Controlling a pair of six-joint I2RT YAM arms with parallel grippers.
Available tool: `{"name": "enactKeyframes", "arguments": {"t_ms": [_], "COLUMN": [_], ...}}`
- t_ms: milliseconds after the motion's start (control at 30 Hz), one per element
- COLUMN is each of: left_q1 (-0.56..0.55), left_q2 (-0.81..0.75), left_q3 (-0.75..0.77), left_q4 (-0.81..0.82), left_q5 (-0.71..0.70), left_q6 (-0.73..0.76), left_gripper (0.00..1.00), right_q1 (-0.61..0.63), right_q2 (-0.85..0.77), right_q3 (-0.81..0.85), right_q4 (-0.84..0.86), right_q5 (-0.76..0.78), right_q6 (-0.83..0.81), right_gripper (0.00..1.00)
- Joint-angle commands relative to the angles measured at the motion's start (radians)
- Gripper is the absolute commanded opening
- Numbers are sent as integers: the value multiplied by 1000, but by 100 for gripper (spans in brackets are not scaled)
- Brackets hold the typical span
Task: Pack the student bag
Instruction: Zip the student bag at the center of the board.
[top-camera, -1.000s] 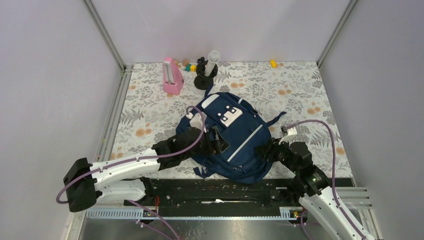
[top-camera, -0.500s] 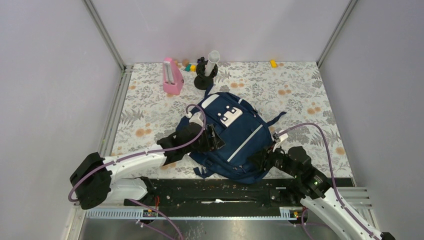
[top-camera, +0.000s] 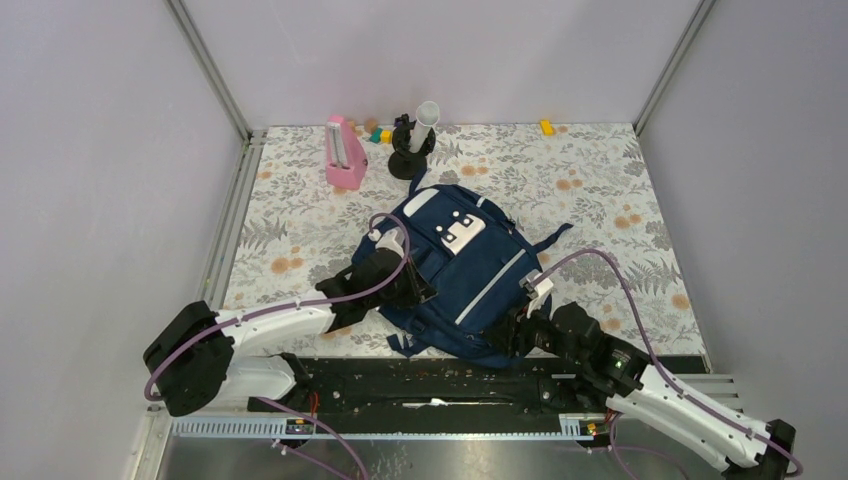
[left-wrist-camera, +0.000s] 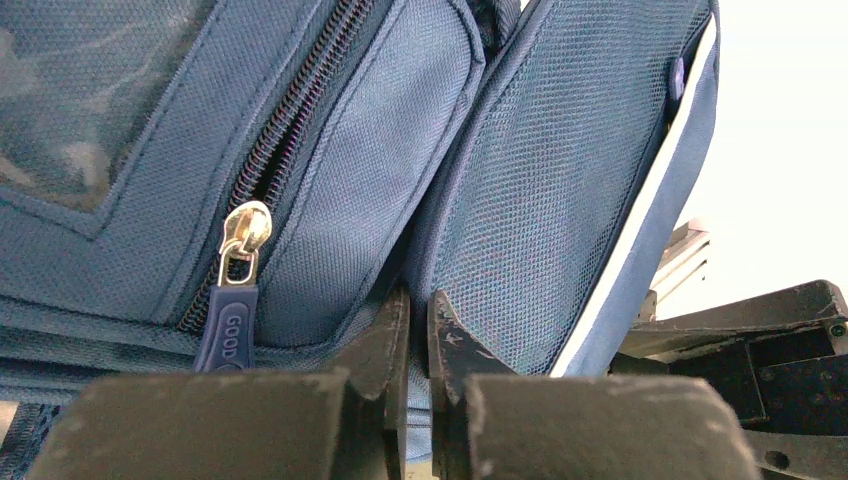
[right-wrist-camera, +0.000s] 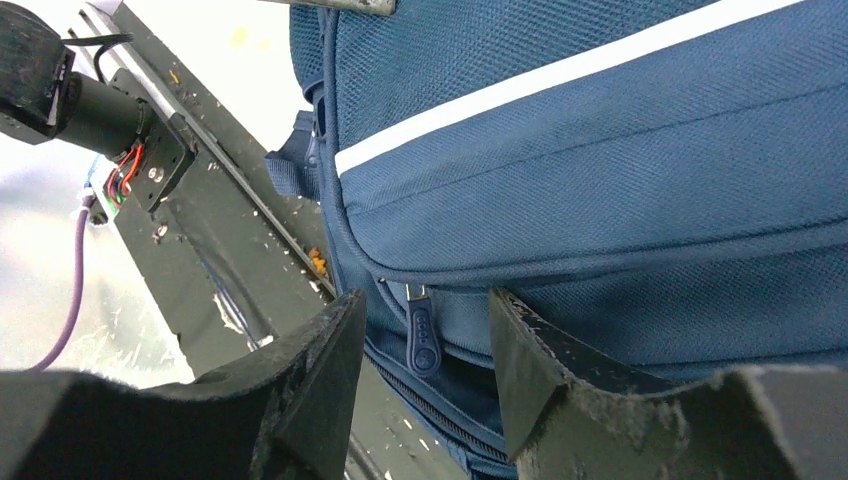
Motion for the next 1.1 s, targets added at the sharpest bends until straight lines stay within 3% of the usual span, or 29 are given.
{"name": "enactKeyframes", "arguments": {"t_ms": [0, 200, 667, 867, 1067], "left_q1": [45, 79, 121, 134, 141], "left_q2": [-6, -8, -21, -16, -14], "left_q3": [13, 21, 14, 23, 21], "left_q4": [33, 13, 6, -5, 0], "left_q5": [6, 18, 42, 44, 45], "left_q6": [46, 81, 101, 107, 103], "left_gripper": [0, 0, 0, 0, 0], "right_q1": [68, 152, 331, 406, 443], "right_q2": [60, 193, 341, 475, 571], "right_q3": [-1, 13, 98, 144, 174], "right_q4": [115, 191, 165, 155, 165], "right_q5": [125, 249, 461, 574, 625], "right_q6": [-1, -18, -19, -15, 11], "right_gripper": [55, 55, 55, 44, 48]}}
